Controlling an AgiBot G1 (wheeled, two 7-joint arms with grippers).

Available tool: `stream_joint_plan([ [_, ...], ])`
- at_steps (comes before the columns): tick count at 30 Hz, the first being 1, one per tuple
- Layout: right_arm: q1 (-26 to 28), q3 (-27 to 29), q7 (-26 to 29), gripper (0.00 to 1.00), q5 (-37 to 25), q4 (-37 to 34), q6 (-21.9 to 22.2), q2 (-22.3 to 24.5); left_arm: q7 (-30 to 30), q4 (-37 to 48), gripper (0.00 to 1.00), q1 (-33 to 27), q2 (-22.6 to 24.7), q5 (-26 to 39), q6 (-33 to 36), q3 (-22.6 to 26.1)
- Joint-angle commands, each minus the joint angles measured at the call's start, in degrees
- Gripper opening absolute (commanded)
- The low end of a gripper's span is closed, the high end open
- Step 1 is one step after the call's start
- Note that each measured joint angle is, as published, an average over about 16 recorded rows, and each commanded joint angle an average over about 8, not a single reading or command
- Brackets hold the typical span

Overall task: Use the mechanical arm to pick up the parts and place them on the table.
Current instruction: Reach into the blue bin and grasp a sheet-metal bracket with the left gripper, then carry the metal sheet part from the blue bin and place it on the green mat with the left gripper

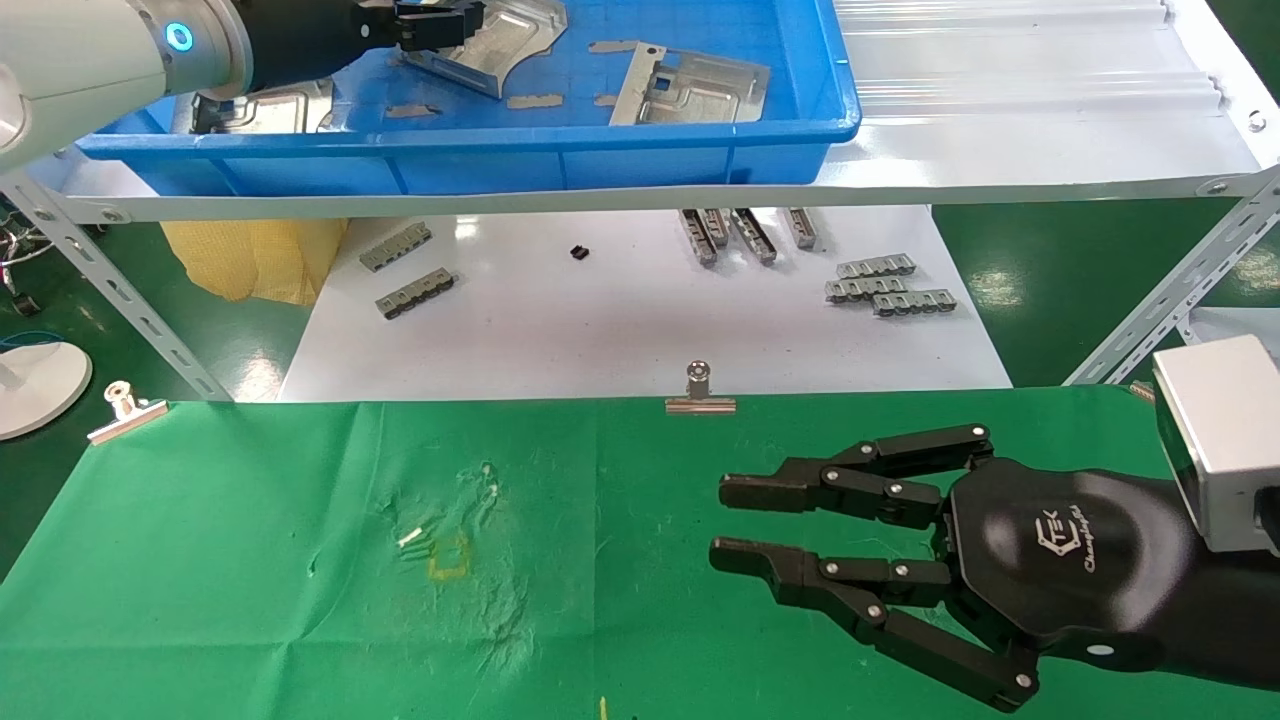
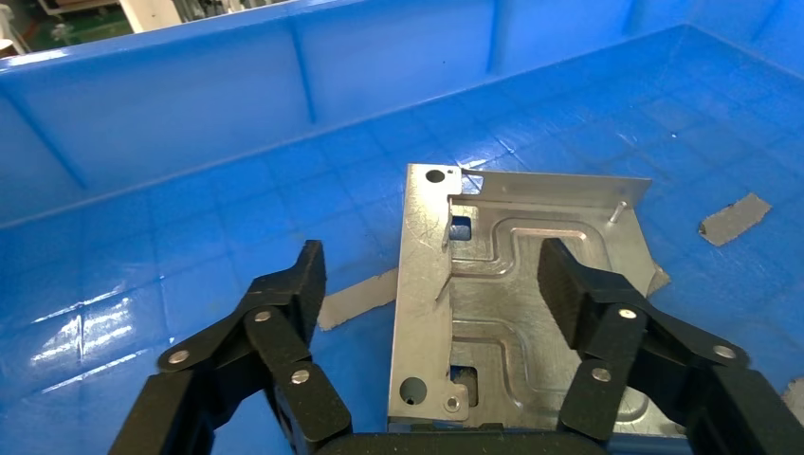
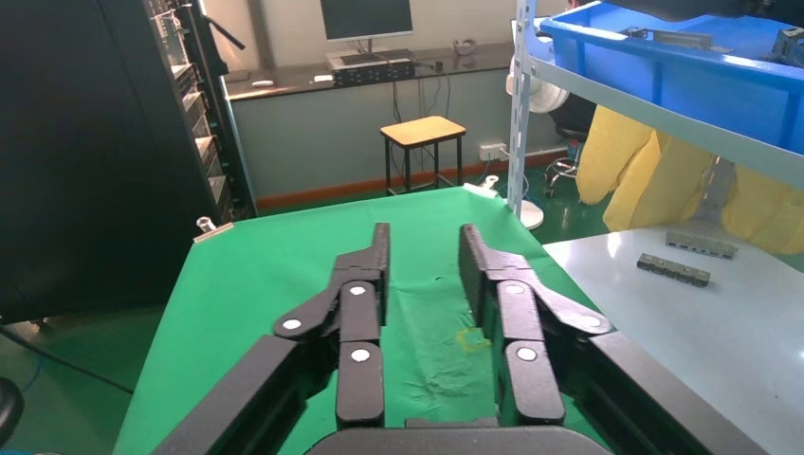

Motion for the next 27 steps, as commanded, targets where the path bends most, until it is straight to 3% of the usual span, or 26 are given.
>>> stream_joint_plan([
  [1, 0.0, 0.0, 0.0, 1.0, 0.0, 0.0, 0.0, 0.0, -0.14, -0.01, 0.0, -0.02, -0.01, 0.14, 0.03, 0.09],
  [27, 0.0, -0.01, 0.0, 1.0, 0.01, 0.0, 0.0, 0.0, -0.26, -1.38, 0.0, 0.4, 0.0, -1.08, -1.46, -0.74],
])
